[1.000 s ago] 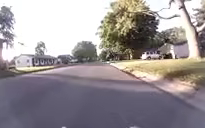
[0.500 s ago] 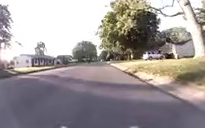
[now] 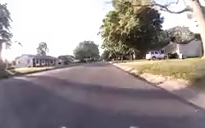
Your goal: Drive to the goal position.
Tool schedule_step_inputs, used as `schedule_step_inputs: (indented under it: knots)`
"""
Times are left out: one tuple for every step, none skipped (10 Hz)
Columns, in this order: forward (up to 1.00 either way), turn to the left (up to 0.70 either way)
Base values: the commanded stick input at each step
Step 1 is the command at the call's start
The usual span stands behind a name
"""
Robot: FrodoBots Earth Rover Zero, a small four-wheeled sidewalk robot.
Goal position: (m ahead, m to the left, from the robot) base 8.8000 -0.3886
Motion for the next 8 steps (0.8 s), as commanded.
schedule_step_inputs:
  knots:
    - [1.00, 0.01]
    - [1.00, 0.02]
    - [1.00, 0.04]
    - [1.00, 0.05]
    - [1.00, 0.05]
    - [1.00, 0.05]
    - [1.00, 0.06]
    - [1.00, 0.05]
